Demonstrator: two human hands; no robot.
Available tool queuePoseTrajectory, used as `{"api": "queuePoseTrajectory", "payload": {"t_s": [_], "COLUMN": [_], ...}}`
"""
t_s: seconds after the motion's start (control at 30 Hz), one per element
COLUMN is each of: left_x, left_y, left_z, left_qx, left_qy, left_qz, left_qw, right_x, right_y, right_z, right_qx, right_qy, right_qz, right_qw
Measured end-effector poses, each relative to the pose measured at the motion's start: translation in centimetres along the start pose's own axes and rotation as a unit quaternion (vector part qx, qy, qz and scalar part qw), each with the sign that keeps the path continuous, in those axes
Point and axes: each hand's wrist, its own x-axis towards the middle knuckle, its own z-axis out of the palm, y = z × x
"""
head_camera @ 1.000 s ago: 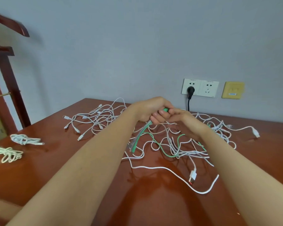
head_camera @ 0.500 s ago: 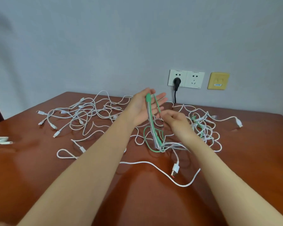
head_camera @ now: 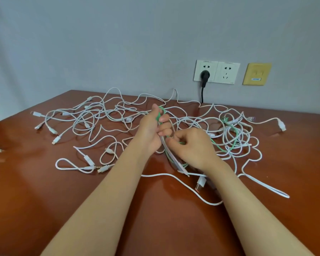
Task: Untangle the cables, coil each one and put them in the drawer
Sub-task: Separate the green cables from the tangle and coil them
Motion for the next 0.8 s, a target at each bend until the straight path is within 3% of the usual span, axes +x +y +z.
{"api": "queuePoseTrajectory", "payload": {"t_s": [0.1, 0.2, 0.3, 0.43, 0.6, 0.7, 0.8], "left_x": [0.2, 0.3, 0.2, 0.1, -0.4, -0.5, -0.6], "left_y": [1.0, 2.0, 2.0, 0.9, -0.6, -0.9, -1.0], "left_z": [-0.8, -1.3, -1.0, -0.8, 0.3, 0.3, 0.3], "left_qx": [-0.043, -0.046, -0.015, 0.124, 0.271, 0.326, 0.369], "left_qy": [-0.002, 0.013, 0.026, 0.048, 0.054, 0.04, 0.038], "left_qz": [0.01, 0.014, 0.008, -0.005, -0.009, -0.027, -0.052], "left_qw": [0.999, 0.999, 1.0, 0.991, 0.961, 0.944, 0.927], "right_x": [-0.1, 0.2, 0.4, 0.3, 0.3, 0.2, 0.3], "right_y": [0.2, 0.3, 0.2, -0.2, -1.2, -1.1, -1.1], "right_z": [-0.3, -0.8, -1.2, -1.1, -0.7, -1.0, -1.1], "right_qx": [0.103, 0.3, 0.37, 0.227, 0.008, 0.005, 0.005], "right_qy": [-0.003, -0.034, -0.026, -0.036, -0.063, -0.039, 0.019], "right_qz": [0.02, 0.043, 0.05, 0.011, -0.089, -0.096, -0.047], "right_qw": [0.994, 0.952, 0.927, 0.973, 0.994, 0.995, 0.999]}}
